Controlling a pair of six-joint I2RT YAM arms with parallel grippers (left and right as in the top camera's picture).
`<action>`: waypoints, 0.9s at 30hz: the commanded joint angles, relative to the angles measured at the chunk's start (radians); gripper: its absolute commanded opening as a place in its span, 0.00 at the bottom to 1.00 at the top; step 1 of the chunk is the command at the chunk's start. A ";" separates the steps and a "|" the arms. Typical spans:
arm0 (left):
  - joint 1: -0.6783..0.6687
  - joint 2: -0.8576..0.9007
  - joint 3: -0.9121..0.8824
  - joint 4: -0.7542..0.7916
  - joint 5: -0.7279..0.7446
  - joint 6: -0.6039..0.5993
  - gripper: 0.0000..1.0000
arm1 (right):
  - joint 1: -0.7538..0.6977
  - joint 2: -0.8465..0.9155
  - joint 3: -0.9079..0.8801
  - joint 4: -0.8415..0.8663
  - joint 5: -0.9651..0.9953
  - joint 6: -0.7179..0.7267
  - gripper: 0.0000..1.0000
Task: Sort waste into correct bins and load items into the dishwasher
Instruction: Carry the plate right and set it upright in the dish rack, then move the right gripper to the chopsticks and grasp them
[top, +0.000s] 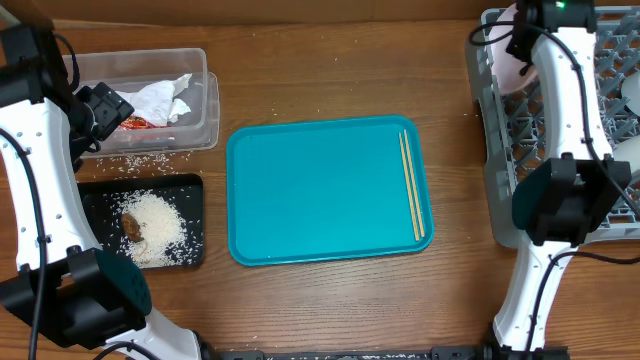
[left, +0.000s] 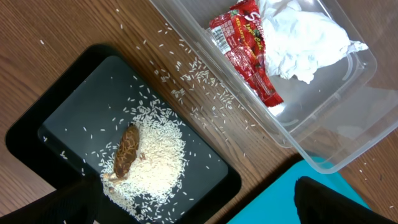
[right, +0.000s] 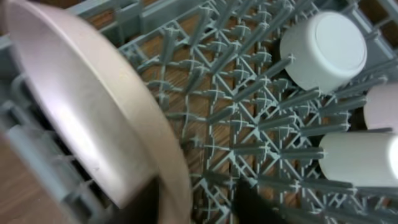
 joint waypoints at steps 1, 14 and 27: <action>-0.007 -0.013 0.006 0.001 -0.010 -0.006 1.00 | 0.024 -0.128 0.005 -0.009 -0.003 0.004 0.63; -0.007 -0.013 0.006 0.001 -0.010 -0.006 1.00 | 0.042 -0.352 0.005 -0.176 -0.865 -0.047 1.00; -0.007 -0.013 0.006 0.001 -0.010 -0.006 1.00 | 0.269 -0.310 -0.361 -0.274 -0.759 -0.106 0.71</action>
